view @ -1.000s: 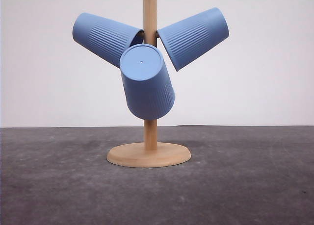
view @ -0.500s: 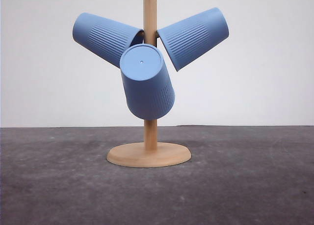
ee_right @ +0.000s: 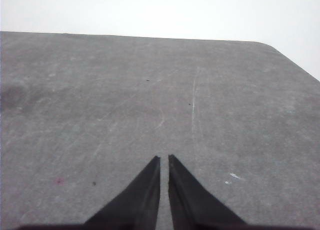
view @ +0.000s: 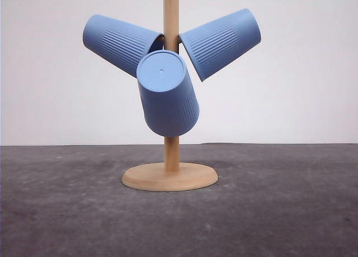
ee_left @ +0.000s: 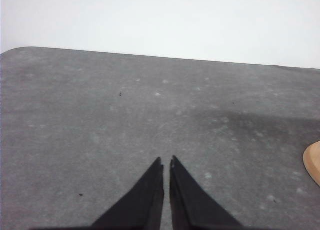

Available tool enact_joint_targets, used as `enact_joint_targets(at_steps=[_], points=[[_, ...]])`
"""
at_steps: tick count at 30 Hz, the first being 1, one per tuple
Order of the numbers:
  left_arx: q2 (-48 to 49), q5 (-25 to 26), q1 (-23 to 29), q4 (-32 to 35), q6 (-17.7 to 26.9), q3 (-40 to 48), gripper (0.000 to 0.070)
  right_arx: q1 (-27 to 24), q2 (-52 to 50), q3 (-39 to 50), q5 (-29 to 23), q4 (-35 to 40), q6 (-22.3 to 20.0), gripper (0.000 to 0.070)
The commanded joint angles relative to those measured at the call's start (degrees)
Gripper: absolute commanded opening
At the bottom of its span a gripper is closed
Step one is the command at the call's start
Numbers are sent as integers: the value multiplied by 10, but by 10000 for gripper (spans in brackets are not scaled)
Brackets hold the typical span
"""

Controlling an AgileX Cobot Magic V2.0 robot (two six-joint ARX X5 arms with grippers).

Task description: Place three cups

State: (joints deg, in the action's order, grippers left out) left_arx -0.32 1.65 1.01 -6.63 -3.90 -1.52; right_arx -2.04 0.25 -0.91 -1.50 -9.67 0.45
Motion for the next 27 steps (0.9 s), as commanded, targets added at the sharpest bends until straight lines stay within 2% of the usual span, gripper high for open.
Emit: enact_joint_targets(at_steps=[1, 27], points=[[0, 0, 1, 6, 0, 8, 0, -1, 0, 2, 0, 7, 2, 28], [0, 0, 1, 6, 0, 8, 0, -1, 0, 2, 0, 7, 2, 28]])
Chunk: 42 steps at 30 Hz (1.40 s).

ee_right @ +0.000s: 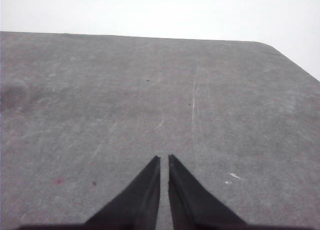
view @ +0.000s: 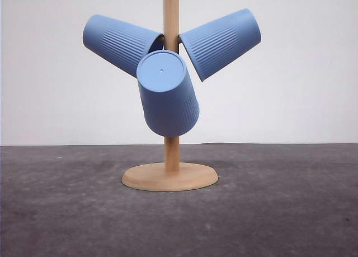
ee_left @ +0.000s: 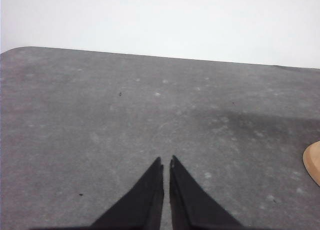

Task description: Place three cups

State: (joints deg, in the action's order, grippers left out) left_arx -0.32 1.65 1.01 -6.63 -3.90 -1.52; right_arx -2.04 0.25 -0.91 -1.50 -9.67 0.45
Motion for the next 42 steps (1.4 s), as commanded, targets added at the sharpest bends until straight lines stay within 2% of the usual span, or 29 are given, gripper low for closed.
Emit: enact_joint_targets(at_steps=[1, 42], points=[[0, 0, 1, 6, 0, 8, 0, -1, 0, 2, 0, 7, 2, 28], [0, 0, 1, 6, 0, 8, 0, -1, 0, 2, 0, 7, 2, 28]])
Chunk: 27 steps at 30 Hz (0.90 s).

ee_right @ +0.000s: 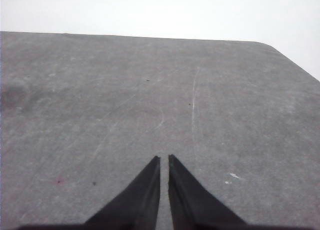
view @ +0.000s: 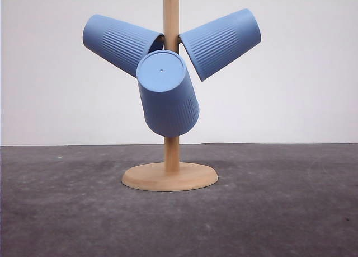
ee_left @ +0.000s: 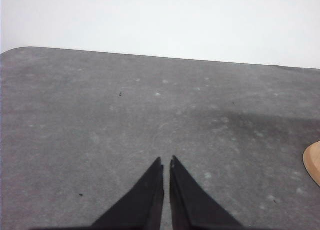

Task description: Place three cups

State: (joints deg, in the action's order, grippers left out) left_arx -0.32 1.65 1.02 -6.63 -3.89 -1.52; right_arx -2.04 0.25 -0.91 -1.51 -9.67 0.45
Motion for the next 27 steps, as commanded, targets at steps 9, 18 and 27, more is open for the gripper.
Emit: enact_joint_targets(at_steps=[9, 18, 27], points=[[0, 0, 1, 6, 0, 8, 0, -1, 0, 2, 0, 7, 2, 28], [0, 0, 1, 6, 0, 8, 0, -1, 0, 2, 0, 7, 2, 28], [0, 0, 1, 6, 0, 8, 0, -1, 0, 2, 0, 7, 2, 28]])
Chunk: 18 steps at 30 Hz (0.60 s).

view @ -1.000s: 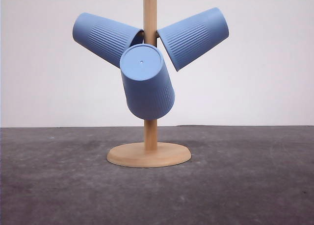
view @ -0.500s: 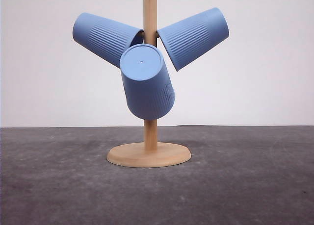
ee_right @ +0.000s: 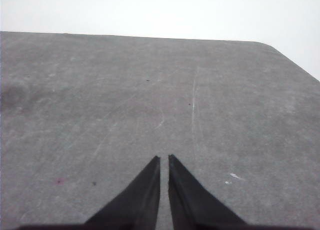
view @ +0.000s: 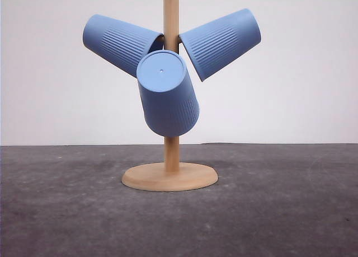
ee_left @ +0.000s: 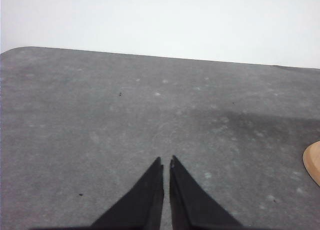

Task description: Place three cups

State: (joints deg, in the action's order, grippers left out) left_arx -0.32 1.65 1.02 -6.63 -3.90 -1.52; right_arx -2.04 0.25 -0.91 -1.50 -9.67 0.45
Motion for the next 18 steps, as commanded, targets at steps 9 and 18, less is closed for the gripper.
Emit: enact_joint_targets(at_steps=[9, 18], points=[[0, 0, 1, 6, 0, 8, 0, -1, 0, 2, 0, 7, 2, 28], [0, 0, 1, 6, 0, 8, 0, -1, 0, 2, 0, 7, 2, 28]])
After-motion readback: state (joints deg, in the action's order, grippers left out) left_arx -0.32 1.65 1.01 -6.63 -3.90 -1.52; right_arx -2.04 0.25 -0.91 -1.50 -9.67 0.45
